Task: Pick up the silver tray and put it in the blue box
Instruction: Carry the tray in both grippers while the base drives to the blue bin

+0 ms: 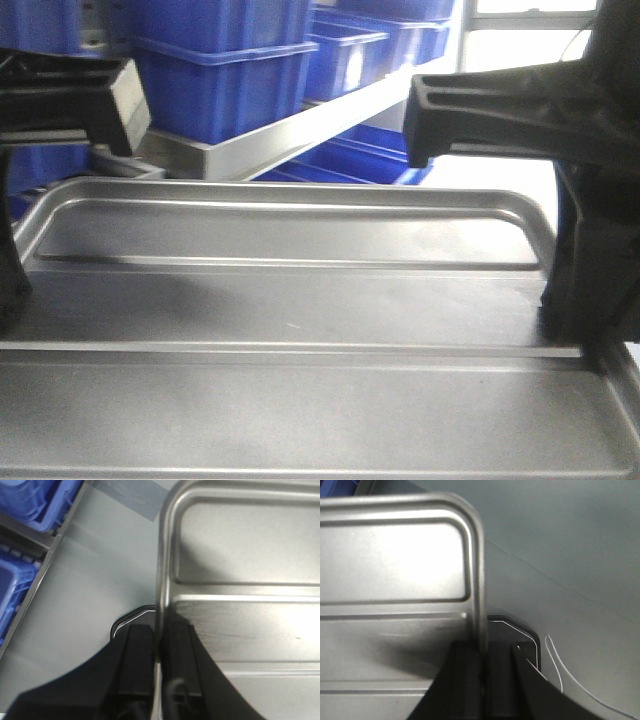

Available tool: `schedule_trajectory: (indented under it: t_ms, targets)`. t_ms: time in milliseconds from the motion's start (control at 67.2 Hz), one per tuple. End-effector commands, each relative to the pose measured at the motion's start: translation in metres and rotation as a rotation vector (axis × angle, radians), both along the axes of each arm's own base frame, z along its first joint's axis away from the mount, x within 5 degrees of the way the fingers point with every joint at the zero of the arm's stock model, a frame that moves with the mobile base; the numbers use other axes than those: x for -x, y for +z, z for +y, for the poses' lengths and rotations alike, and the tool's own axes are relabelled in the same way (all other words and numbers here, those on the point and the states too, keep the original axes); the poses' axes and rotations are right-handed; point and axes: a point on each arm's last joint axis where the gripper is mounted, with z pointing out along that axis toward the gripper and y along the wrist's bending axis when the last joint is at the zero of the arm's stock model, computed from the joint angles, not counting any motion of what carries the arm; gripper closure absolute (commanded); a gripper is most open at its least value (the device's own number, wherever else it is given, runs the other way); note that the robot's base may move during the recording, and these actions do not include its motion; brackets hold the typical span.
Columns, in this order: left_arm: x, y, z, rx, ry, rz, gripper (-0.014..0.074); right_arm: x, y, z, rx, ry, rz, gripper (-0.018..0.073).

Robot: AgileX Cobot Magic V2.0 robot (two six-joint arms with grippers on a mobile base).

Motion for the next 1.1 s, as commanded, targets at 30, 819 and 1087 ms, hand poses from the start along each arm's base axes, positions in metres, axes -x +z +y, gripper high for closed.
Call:
schedule_trajectory:
  t_ms: [30,819,1087]
  targets:
    - [0.0016,0.0145,-0.0055,0.096,-0.027,-0.039,0.0591,-0.0022,0.0163,0.0039,-0.089,0.023,-0.073,0.0501]
    - [0.0016,0.0145,-0.0055,0.096,-0.027,-0.039,0.0591,-0.0022,0.0163,0.0039,-0.089,0.023,-0.073,0.0501]
    - [0.0016,0.0145,-0.0055,0.096,-0.027,-0.039,0.0591,-0.0022,0.0163,0.0039,-0.089,0.023,-0.073,0.0501]
